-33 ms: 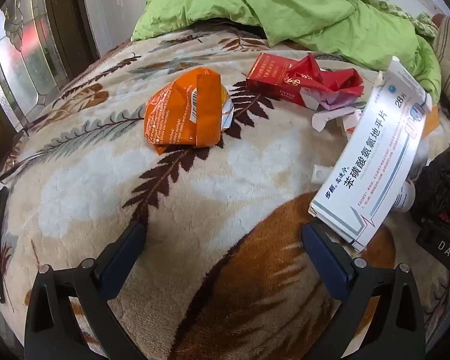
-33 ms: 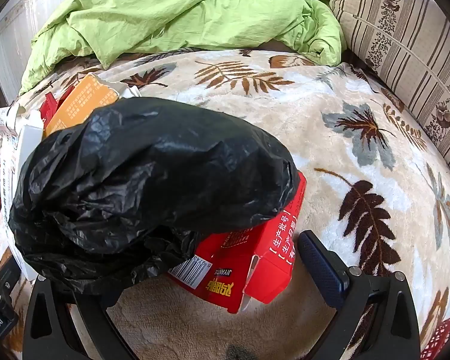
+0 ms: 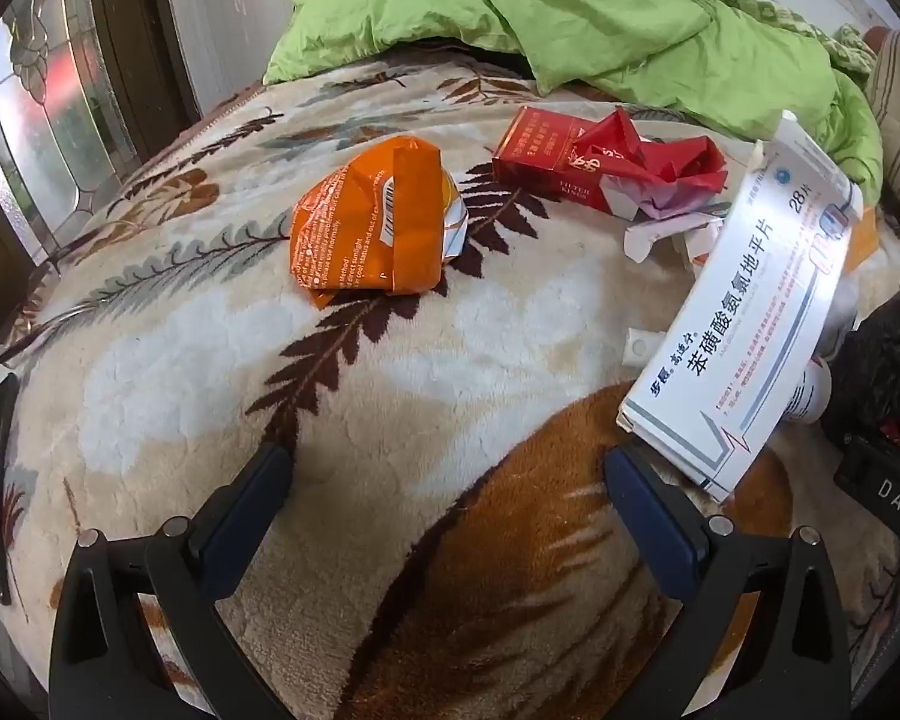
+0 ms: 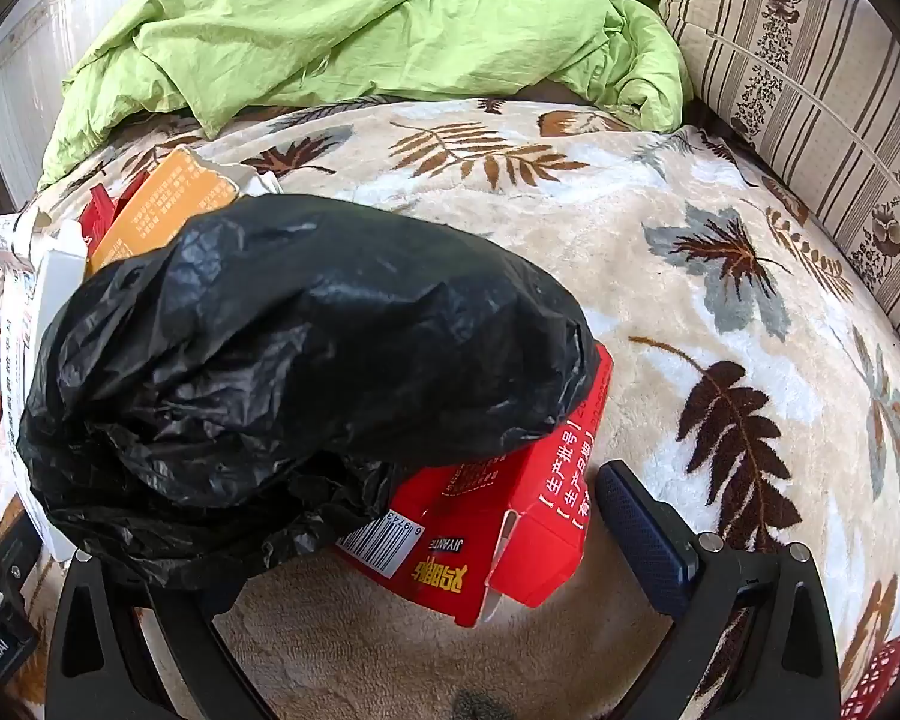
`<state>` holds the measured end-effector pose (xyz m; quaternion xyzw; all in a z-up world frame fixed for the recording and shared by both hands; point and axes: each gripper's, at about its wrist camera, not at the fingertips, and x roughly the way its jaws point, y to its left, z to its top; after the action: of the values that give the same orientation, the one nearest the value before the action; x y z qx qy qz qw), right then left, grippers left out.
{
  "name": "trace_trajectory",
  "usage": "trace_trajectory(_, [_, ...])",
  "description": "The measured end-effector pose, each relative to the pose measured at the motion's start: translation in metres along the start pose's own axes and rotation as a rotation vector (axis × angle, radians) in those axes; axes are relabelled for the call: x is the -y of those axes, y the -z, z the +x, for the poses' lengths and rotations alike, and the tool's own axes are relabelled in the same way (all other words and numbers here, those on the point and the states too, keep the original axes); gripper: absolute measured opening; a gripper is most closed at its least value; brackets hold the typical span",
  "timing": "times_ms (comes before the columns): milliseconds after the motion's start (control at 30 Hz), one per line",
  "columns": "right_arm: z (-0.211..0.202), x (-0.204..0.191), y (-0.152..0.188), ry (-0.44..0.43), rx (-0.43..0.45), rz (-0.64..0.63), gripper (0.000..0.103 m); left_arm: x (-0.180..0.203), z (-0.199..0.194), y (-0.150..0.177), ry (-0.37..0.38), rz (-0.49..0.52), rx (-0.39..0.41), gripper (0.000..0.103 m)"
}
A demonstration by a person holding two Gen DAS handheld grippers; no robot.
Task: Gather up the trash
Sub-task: 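Move both tools toward the trash scattered on the bed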
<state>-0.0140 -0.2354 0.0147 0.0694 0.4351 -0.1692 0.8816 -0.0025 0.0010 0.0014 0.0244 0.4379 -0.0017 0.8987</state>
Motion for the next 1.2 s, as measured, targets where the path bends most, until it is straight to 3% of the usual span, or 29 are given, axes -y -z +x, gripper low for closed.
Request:
trace_trajectory(100, [-0.001,-0.003,0.001,0.026,0.009,-0.02,0.102,0.016,-0.012,0.008,-0.05,0.046,0.033,0.103])
trace_trajectory(167, [-0.003,-0.002,0.0,0.012,-0.023,-0.034,0.102,0.01,-0.024,0.005,0.012,0.025,0.012,0.103])
trace_trajectory(367, [-0.032,0.011,0.015,-0.12,-0.085,-0.119,0.102,0.002,-0.061,0.008,0.096,0.02,0.058,0.103])
trace_trajectory(500, [-0.083,0.049,0.037,-0.217,-0.046,-0.054,0.102,0.011,-0.105,0.015,0.112,0.07,0.139,0.103])
trace_trajectory(700, [-0.148,0.075,0.059,-0.205,0.059,-0.037,0.102,0.011,-0.167,0.041,0.134,0.081,0.256,0.103])
trace_trajectory(833, [-0.184,0.078,0.08,-0.231,0.088,-0.022,0.102,0.015,-0.194,0.061,0.154,0.113,0.285,0.103])
trace_trajectory(1000, [-0.22,0.078,0.095,-0.171,0.172,-0.065,0.102,0.019,-0.207,0.088,0.155,0.18,0.278,0.103])
trace_trajectory(1067, [-0.228,0.08,0.094,-0.155,0.188,-0.066,0.102,0.019,-0.212,0.093,0.123,0.216,0.291,0.103])
trace_trajectory(1200, [-0.236,0.086,0.095,-0.132,0.206,-0.076,0.102,0.009,-0.218,0.094,0.094,0.188,0.314,0.103])
